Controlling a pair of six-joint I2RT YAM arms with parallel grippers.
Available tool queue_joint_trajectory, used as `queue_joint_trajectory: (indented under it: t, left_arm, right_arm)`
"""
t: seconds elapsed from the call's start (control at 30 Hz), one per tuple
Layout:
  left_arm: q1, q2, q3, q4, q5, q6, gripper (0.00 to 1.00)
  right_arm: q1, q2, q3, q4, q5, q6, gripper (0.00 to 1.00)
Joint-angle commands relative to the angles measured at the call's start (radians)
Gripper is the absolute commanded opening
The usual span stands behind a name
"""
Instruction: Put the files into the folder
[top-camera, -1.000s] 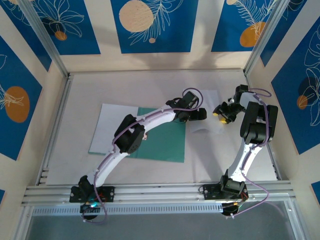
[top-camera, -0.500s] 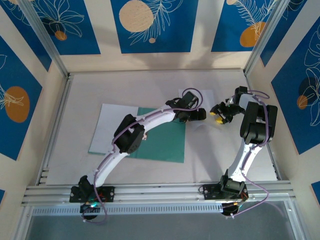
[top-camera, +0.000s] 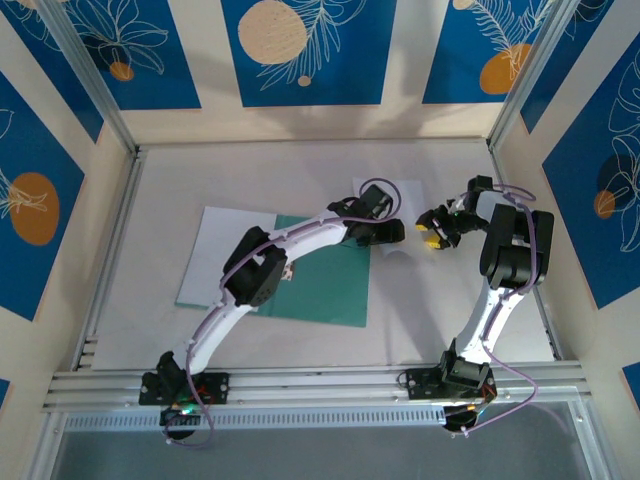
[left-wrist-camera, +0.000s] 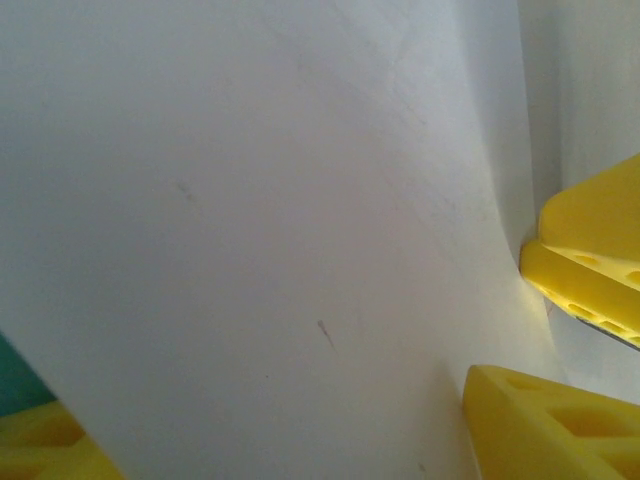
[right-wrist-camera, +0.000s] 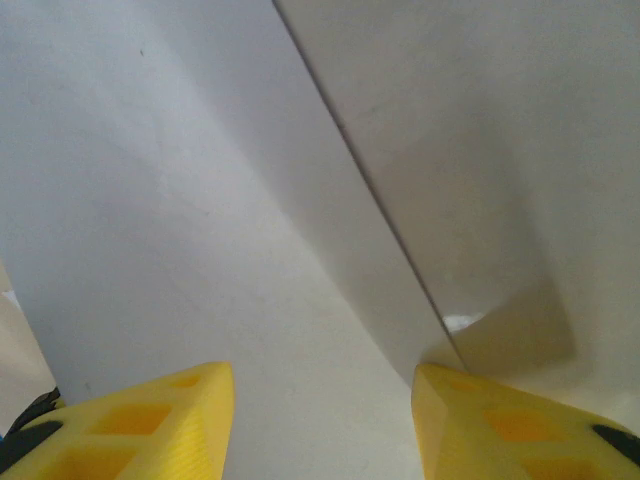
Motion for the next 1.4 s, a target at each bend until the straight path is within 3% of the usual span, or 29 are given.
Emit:
queue_joint_trajectory:
  t: [0.0,0.3,0.6,1.13,1.37]
  left_arm:
    - [0.006,-0.041,-0.033,-0.031,0.041,-0.026,0.69]
    - [0.016,-0.095,-0.093,0.035,0.078,-0.064,0.56]
    - [0.029,-0.16,-0.175,0.109,0.106,-0.096,0.46]
    - [0.073,-0.335,-0.383,0.19,0.148,-0.114,0.45]
    - [0.106,-0.459,-0.563,0.254,0.177,-0.13,0.43]
  right_arm:
    - [0.006,-0.046,-0.015,-0.011,-0.051,0.015,0.51]
    - [-0.008,-0.17,-0.026,-0.006,-0.143,0.037,0.51]
    - [-0.018,-0.312,-0.09,0.097,-0.327,0.122,0.52]
    - [-0.014,-0.476,-0.294,0.417,-0.529,0.384,0.54]
    - [0.006,-0.492,-0.425,0.666,-0.579,0.574,0.55]
